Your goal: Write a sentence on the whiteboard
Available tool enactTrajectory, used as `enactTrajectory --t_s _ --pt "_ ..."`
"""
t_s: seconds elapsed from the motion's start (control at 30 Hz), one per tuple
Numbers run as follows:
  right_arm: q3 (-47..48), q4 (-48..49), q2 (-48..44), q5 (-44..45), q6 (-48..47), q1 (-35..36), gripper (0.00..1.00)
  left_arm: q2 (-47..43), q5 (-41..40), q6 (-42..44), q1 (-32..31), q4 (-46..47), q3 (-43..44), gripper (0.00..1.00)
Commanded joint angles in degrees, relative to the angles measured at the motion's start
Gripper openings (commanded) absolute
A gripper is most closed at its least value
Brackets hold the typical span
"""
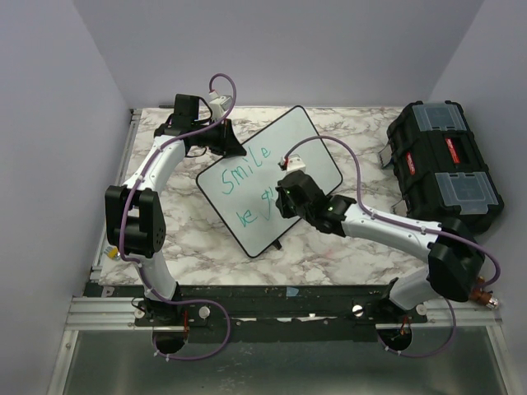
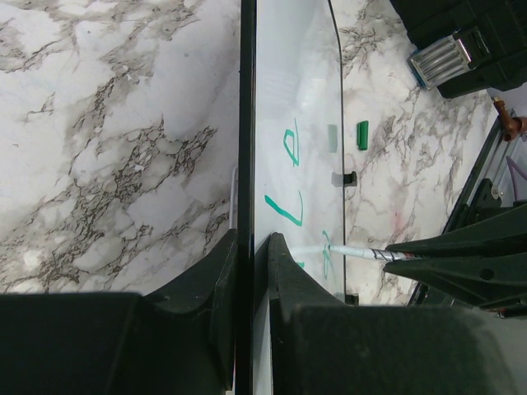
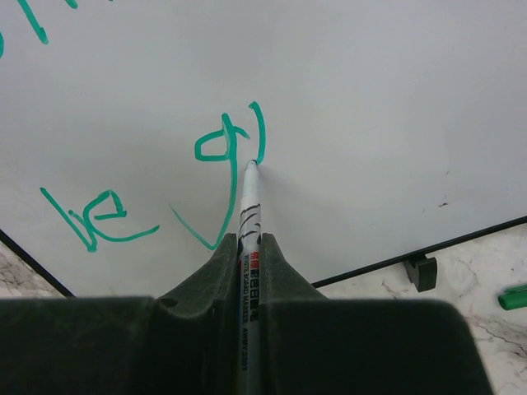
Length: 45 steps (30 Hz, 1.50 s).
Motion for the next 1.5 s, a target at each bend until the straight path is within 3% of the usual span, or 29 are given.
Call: enactTrajectory --t_s 0.0,0.6,0.93,1.17,1.47 --pt "2.91 -2.35 2.82 3.13 0.11 0.0 0.01 -1.8 -2.58 5.87 -0.67 1.22 -0.78 0.0" --pt "8.79 -3.9 6.3 9.53 -3.01 0.01 0.01 -1.42 -2.59 5.88 -0.65 1.14 -0.52 0.0" --pt "11.28 -5.54 -2.49 10.19 -6.02 -0.55 0.01 -1.55 -2.74 5.88 -0.67 1.49 -0.73 0.0" --pt "6.43 -4.24 -6.7 0.82 -4.05 -9.21 0.01 -1.5 -2.5 5.7 -0.7 1.84 -0.84 0.0" --pt "-0.52 0.08 -8.75 -11.76 -5.57 -11.1 0.0 -1.53 -2.77 5.82 -0.67 1.85 -1.23 0.0"
